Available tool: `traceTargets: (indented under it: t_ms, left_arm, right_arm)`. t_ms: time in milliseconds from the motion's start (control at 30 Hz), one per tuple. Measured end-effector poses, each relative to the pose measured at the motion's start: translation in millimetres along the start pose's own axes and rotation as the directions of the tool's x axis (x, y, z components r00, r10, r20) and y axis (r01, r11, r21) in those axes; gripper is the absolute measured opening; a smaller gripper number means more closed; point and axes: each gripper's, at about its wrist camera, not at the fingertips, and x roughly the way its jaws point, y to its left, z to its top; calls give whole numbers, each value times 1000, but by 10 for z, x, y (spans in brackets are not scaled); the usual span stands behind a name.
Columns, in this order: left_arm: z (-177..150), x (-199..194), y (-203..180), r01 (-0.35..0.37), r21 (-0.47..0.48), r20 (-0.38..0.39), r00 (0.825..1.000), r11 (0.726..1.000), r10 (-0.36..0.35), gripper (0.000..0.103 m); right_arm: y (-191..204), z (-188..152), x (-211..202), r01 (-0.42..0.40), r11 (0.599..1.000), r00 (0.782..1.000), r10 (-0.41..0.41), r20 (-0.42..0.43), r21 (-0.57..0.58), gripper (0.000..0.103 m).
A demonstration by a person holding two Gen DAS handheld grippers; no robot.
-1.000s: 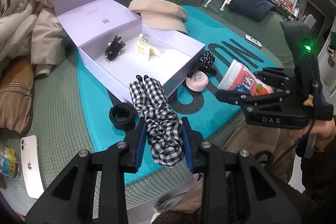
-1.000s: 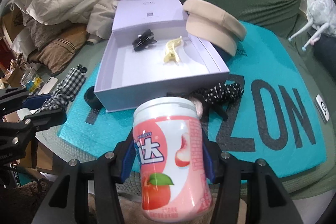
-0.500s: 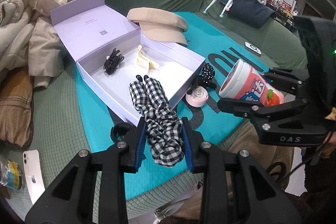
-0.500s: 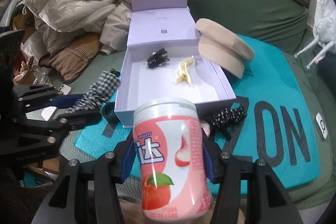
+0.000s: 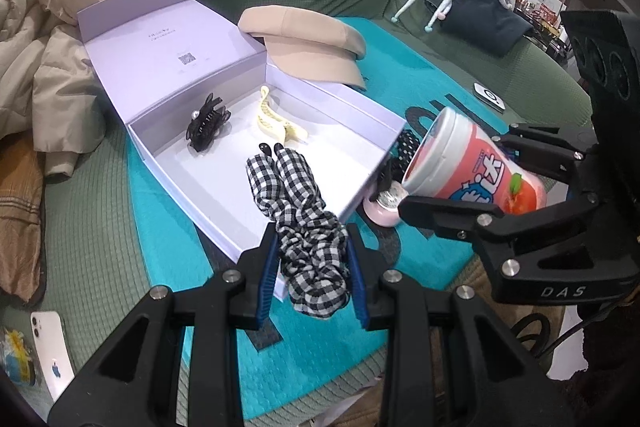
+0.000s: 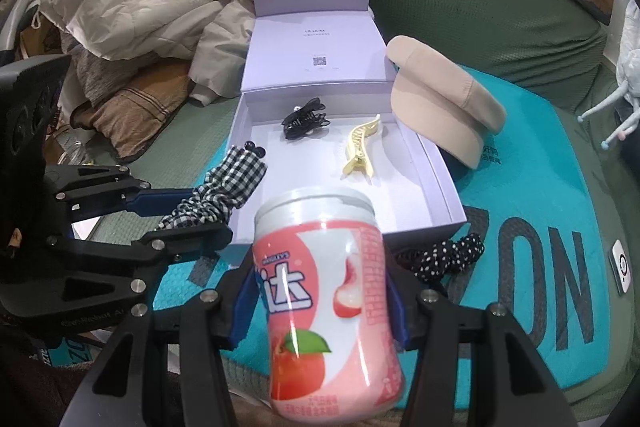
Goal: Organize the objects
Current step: 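Carry the gum jar over the lavender box while the left tool lowers the scrunchie inside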
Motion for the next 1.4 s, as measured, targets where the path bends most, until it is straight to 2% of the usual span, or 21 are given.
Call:
traceTargets:
  t_ms: [533, 1067, 1400]
  left_arm:
    - [332, 359, 175, -2, 27, -14, 1000, 1000, 2, 30]
    - [520, 663, 492, -32, 2, -50, 998, 999, 32, 30]
    - [615, 786, 619, -53, 1, -58, 997, 999, 53, 30]
  right_arm:
    - [-323, 337, 351, 4, 999, 1000, -3, -15, 53, 55]
    - [-450, 588, 760, 2, 997, 999, 1, -40, 77, 55]
    - [-485, 767, 1002, -32, 996, 999, 35, -37, 86, 55]
